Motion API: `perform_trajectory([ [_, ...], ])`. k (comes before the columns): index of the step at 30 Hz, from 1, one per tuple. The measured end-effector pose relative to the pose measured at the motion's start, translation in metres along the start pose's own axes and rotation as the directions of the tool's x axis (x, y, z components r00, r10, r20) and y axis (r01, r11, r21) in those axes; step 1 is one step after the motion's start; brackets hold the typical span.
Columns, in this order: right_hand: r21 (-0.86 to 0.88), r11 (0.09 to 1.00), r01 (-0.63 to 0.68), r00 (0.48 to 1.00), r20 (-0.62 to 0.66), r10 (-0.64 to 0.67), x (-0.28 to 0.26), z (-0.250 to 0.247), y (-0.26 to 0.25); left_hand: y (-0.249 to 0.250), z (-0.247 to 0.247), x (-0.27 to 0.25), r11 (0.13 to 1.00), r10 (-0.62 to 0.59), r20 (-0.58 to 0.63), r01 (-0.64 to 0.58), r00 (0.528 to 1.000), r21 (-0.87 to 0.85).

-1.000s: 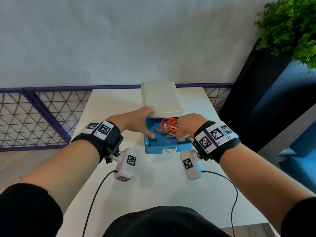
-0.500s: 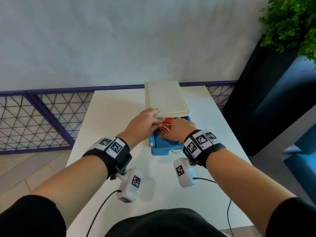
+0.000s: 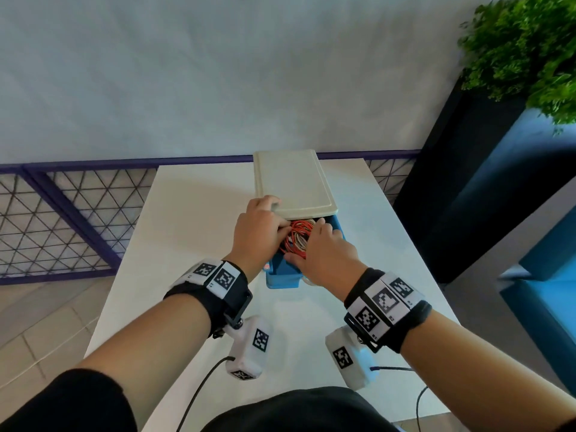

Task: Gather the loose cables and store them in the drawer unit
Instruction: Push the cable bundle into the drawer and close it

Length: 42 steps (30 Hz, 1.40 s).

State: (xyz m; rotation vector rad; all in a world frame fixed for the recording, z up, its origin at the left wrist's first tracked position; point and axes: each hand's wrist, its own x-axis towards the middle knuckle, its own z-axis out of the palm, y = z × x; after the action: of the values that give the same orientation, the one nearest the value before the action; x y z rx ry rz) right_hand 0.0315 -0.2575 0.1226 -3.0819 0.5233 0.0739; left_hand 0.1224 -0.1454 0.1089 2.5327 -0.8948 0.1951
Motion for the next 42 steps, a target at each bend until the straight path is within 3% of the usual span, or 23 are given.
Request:
perform_trajectory([
  [4, -0.136, 0.990, 0.031, 0.999, -0.007, -0.033, 0.003, 0.005, -0.002, 0.003, 0.003, 0.000, 1.000, 0.000, -0.031, 0.000, 1.000, -0.001],
  [7, -0.106, 0.994, -0.023, 0.999, 0.042, 0.028, 0.014, 0.005, -0.007, 0.003, 0.004, -0.001, 1.000, 0.002, -0.012, -0.002, 1.000, 0.002],
  [9, -0.107, 0.992, -0.061, 0.996, 0.063, 0.068, 0.018, 0.004, -0.007, 0.002, 0.000, -0.002, 0.997, -0.015, 0.003, 0.015, 1.000, -0.082],
  [11, -0.122, 0.992, -0.018, 0.996, 0.090, 0.029, 0.020, 0.003, -0.008, -0.002, -0.009, -0.004, 0.985, -0.013, 0.091, 0.028, 0.996, -0.169],
  [13, -0.128, 0.992, 0.019, 0.993, 0.119, -0.003, 0.022, 0.006, -0.008, -0.006, -0.021, -0.005, 0.981, 0.011, 0.257, 0.039, 0.966, -0.190],
  [15, -0.007, 0.999, -0.043, 0.994, 0.104, 0.044, 0.026, 0.003, -0.005, -0.008, -0.031, -0.004, 0.979, 0.022, 0.365, 0.054, 0.931, -0.196],
  [17, 0.167, 0.985, -0.041, 0.986, 0.168, 0.012, 0.032, -0.004, 0.004, -0.009, -0.037, -0.001, 0.967, 0.010, 0.380, 0.087, 0.925, -0.239],
  [20, 0.287, 0.954, 0.092, 0.976, 0.163, -0.143, 0.029, -0.022, 0.022, -0.008, -0.044, 0.002, 0.938, -0.012, 0.428, 0.158, 0.904, -0.308],
  [23, 0.252, 0.939, 0.235, 0.958, 0.101, -0.267, 0.017, -0.035, 0.033, -0.009, -0.047, 0.001, 0.961, -0.005, 0.593, 0.168, 0.805, -0.220],
  [26, 0.118, 0.854, 0.507, 0.843, 0.141, -0.520, 0.012, -0.024, 0.040, -0.006, -0.045, 0.004, 0.996, -0.013, 0.672, 0.070, 0.740, -0.058],
  [29, 0.016, 0.794, 0.608, 0.777, 0.191, -0.599, 0.012, -0.006, 0.046, -0.004, -0.039, 0.006, 1.000, -0.022, 0.709, 0.005, 0.705, 0.025],
  [32, -0.073, 0.774, 0.629, 0.775, 0.130, -0.618, 0.016, 0.003, 0.042, -0.003, -0.037, 0.004, 0.999, -0.025, 0.699, -0.012, 0.715, 0.048],
  [35, -0.050, 0.811, 0.582, 0.813, 0.043, -0.581, 0.026, 0.010, 0.030, -0.003, -0.037, 0.002, 0.998, -0.026, 0.678, -0.023, 0.734, 0.063],
  [39, 0.159, 0.844, 0.512, 0.859, -0.096, -0.503, 0.030, 0.011, 0.026, 0.001, -0.039, 0.001, 0.995, -0.010, 0.618, -0.055, 0.786, 0.085],
  [42, 0.412, 0.795, 0.445, 0.895, -0.196, -0.400, 0.026, 0.002, 0.035, 0.003, -0.044, 0.004, 0.991, 0.001, 0.562, -0.075, 0.827, 0.109],
])
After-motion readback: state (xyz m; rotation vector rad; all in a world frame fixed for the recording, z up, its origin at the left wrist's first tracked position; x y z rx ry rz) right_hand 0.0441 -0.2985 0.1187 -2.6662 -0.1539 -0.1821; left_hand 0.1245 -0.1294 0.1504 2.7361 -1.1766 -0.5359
